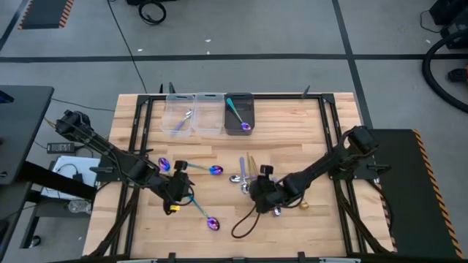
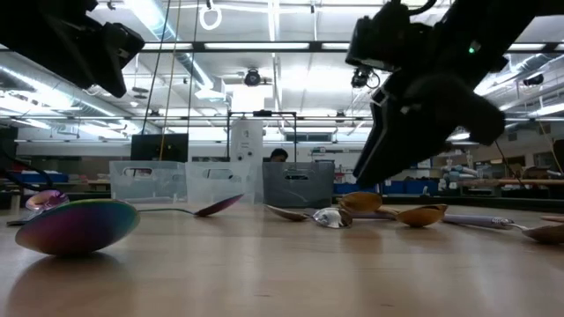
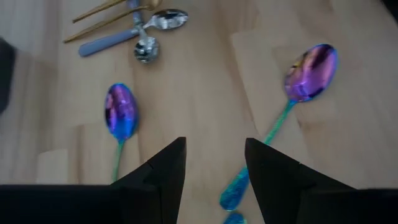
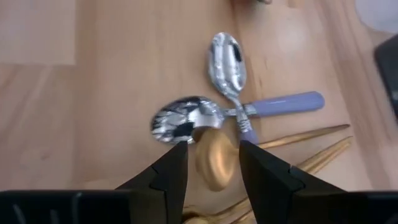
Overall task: Sort silverware by color (type)
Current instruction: Put the gold spoon into the right transparent bin
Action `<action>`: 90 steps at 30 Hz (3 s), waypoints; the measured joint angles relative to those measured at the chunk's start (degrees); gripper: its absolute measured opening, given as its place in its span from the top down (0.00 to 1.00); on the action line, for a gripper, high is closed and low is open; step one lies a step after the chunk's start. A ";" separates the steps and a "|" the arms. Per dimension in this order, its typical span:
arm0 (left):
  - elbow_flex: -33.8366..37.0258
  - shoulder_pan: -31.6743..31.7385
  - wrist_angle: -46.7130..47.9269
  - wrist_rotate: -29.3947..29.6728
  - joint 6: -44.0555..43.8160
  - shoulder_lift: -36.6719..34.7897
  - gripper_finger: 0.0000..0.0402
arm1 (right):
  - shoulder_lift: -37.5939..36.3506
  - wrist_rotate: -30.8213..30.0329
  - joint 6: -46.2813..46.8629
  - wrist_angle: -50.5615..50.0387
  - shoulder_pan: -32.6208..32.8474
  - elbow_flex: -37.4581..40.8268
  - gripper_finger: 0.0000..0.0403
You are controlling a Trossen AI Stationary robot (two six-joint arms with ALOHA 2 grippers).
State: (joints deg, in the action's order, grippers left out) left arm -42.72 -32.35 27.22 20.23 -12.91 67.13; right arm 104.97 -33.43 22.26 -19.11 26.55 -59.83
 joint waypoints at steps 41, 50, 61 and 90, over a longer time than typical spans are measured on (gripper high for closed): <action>0.00 1.01 4.34 4.59 2.14 -0.02 0.57 | 4.92 -4.35 -8.90 0.66 1.08 -0.33 0.97; -0.07 3.40 3.06 7.67 8.59 1.58 0.57 | 3.00 -8.16 -12.97 -3.54 1.19 -5.60 0.97; 0.00 7.17 -13.21 16.95 25.04 8.32 0.57 | -2.54 -13.28 -18.42 0.19 0.67 -7.76 0.97; 0.02 13.98 -24.20 17.48 50.07 13.62 0.63 | -4.01 3.66 -23.38 24.46 -0.88 -7.76 0.97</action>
State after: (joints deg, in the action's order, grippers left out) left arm -42.70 -18.37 3.03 37.71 37.17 80.75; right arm 100.96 -29.77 -1.11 5.35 25.67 -67.59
